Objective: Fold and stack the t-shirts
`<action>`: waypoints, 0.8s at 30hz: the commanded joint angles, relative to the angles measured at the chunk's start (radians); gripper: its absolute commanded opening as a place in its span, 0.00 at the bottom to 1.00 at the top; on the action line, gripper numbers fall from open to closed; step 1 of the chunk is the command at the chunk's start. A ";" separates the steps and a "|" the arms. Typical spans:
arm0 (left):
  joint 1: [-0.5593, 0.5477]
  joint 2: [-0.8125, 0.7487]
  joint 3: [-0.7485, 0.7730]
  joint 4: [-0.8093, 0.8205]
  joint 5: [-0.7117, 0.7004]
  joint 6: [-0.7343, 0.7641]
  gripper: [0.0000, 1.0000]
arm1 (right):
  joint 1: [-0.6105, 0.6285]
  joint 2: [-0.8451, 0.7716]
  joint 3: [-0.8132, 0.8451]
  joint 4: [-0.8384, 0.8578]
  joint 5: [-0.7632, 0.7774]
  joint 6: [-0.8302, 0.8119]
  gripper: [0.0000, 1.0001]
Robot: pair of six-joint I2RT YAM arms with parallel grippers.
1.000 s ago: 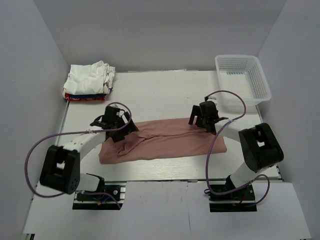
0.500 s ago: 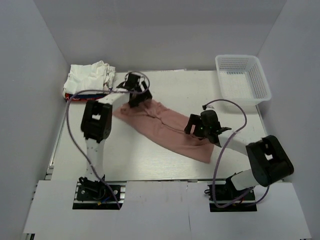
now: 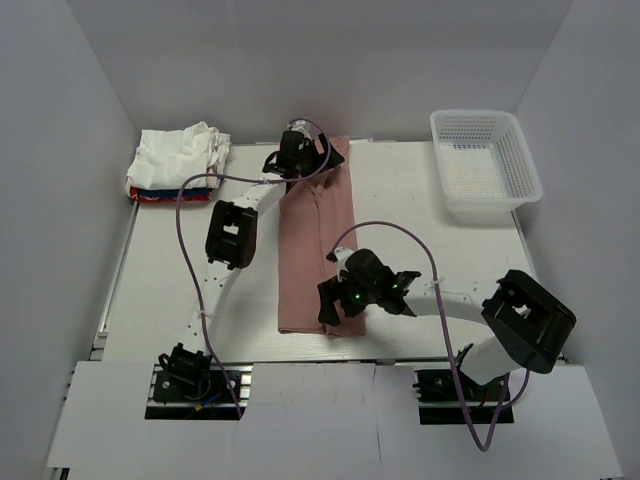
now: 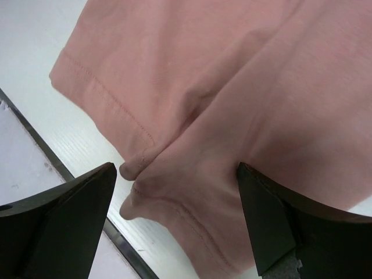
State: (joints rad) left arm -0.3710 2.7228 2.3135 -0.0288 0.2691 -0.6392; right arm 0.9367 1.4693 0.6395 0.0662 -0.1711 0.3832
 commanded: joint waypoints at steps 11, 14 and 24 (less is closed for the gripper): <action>-0.016 -0.130 0.035 -0.149 -0.083 0.070 1.00 | 0.080 -0.097 0.103 -0.217 0.097 -0.167 0.90; -0.016 -0.242 -0.003 -0.181 -0.094 0.110 1.00 | 0.079 -0.191 0.075 -0.132 0.113 -0.176 0.90; -0.012 -0.969 -0.662 -0.295 -0.179 0.182 1.00 | 0.065 -0.532 -0.182 0.043 0.304 0.124 0.90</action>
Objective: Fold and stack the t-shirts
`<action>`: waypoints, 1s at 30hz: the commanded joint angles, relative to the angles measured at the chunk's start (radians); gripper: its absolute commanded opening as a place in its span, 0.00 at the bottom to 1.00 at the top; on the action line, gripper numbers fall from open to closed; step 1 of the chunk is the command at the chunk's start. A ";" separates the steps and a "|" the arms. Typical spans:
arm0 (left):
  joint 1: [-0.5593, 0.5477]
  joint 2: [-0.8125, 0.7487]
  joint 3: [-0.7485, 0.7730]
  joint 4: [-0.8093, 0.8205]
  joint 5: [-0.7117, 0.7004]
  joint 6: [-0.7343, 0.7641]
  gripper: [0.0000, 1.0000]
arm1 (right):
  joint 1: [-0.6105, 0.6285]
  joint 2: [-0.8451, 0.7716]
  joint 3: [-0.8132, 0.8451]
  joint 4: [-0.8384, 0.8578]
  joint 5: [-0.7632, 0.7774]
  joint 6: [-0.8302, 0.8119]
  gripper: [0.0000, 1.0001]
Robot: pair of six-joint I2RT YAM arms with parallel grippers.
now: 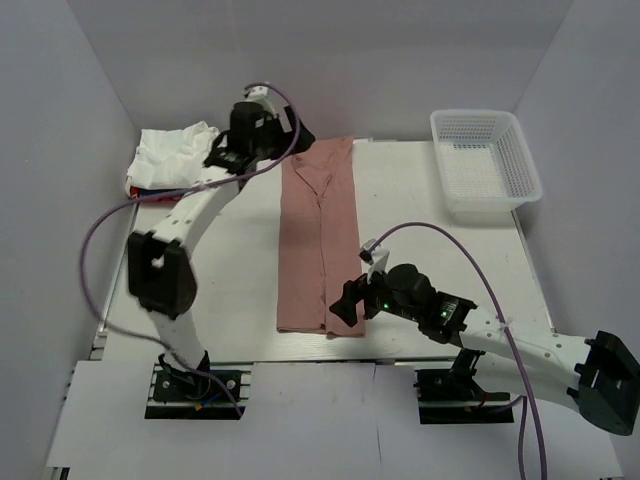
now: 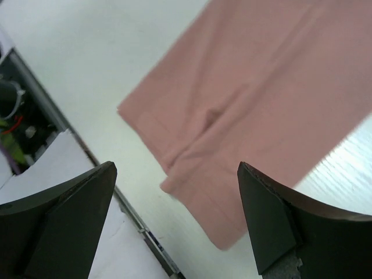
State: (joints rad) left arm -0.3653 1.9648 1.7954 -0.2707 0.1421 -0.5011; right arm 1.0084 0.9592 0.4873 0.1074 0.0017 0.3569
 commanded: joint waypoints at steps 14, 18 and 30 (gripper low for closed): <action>-0.076 -0.894 -1.249 -0.113 0.251 -0.206 1.00 | -0.017 -0.021 -0.061 -0.296 -0.048 0.180 0.90; -0.110 -0.912 -1.376 -0.154 0.326 -0.229 1.00 | -0.019 0.018 -0.108 -0.255 -0.094 0.208 0.90; -0.164 -0.761 -1.363 -0.123 0.312 -0.169 0.59 | -0.021 0.174 -0.116 -0.189 -0.054 0.284 0.81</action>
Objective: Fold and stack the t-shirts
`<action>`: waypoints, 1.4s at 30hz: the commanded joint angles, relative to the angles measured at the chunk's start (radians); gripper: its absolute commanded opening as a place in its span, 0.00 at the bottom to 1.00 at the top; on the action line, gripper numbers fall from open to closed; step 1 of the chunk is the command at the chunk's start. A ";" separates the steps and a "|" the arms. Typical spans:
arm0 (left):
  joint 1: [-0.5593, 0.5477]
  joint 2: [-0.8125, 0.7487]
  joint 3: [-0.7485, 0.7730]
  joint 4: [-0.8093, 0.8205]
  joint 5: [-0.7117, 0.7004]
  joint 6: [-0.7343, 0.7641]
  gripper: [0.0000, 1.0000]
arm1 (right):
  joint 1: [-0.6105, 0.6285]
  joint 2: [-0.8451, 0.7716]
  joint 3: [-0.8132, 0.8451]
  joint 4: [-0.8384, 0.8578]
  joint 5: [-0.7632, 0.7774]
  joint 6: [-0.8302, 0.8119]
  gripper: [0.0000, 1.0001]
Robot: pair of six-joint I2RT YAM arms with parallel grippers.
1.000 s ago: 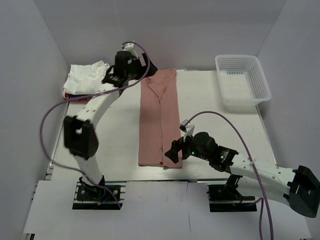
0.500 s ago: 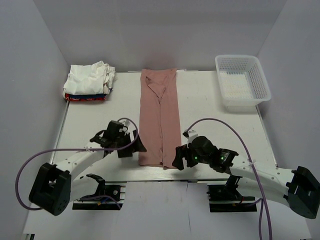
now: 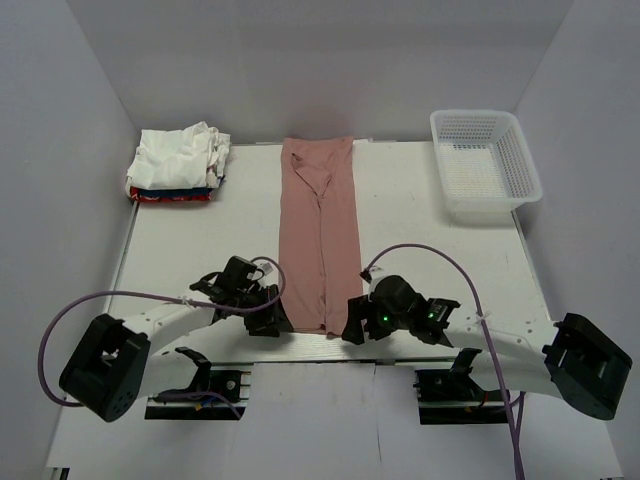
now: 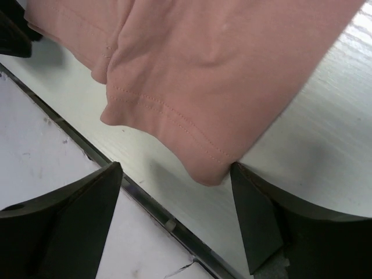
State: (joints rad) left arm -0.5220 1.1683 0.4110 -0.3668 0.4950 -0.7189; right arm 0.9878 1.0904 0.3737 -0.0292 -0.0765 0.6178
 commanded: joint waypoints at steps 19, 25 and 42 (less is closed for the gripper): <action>-0.027 0.081 0.069 0.049 -0.125 0.067 0.00 | 0.000 0.048 0.022 0.012 0.124 0.004 0.00; -0.027 -0.074 0.069 0.144 -0.116 0.078 0.00 | 0.000 0.031 0.059 0.015 0.142 -0.056 0.00; -0.001 0.100 0.312 0.394 -0.568 -0.004 0.00 | -0.098 0.391 0.608 -0.017 0.695 -0.162 0.00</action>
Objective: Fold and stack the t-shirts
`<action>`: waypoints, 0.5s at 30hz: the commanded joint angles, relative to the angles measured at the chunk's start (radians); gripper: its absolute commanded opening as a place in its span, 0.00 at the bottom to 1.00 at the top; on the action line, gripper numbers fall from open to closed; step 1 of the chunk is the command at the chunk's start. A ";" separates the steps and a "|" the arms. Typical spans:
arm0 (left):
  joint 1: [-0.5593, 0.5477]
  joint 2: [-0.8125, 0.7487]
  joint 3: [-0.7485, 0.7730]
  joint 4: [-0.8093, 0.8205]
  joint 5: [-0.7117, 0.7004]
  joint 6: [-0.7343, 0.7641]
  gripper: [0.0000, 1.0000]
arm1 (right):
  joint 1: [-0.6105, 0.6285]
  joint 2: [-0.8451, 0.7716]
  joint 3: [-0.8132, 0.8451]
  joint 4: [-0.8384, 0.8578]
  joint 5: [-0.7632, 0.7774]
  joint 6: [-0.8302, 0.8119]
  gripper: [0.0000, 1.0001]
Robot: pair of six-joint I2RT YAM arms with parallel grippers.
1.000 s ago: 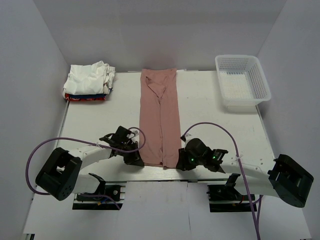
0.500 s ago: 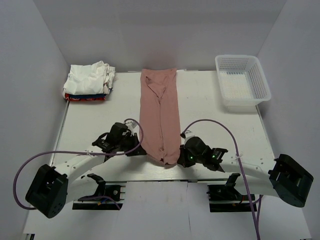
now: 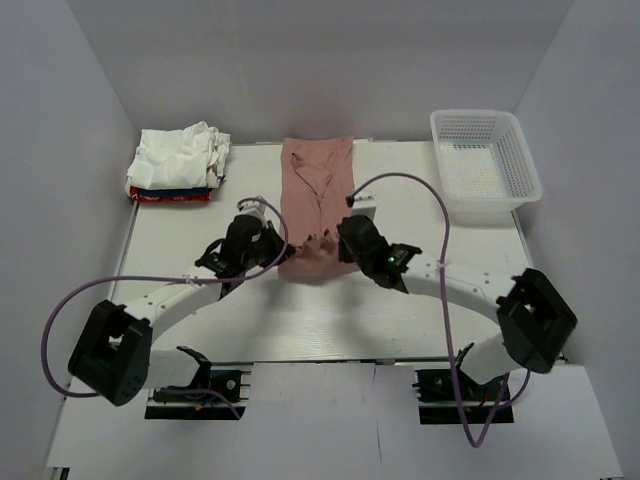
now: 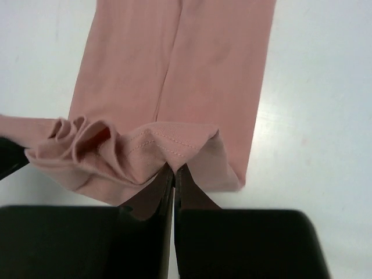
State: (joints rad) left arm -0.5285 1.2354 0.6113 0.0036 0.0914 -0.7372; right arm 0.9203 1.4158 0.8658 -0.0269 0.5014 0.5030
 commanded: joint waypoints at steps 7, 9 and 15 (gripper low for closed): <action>0.024 0.234 0.326 0.006 -0.255 0.094 0.00 | -0.130 0.261 0.297 -0.021 0.079 -0.118 0.00; 0.033 0.303 0.378 0.016 -0.265 0.104 0.00 | -0.164 0.294 0.328 0.001 0.057 -0.136 0.00; 0.051 0.427 0.501 0.039 -0.298 0.116 0.00 | -0.222 0.396 0.421 0.048 -0.043 -0.198 0.00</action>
State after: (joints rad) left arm -0.4900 1.6520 1.0462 0.0265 -0.1631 -0.6445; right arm 0.7147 1.7775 1.2251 -0.0456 0.4999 0.3569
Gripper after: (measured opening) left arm 0.023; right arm 0.015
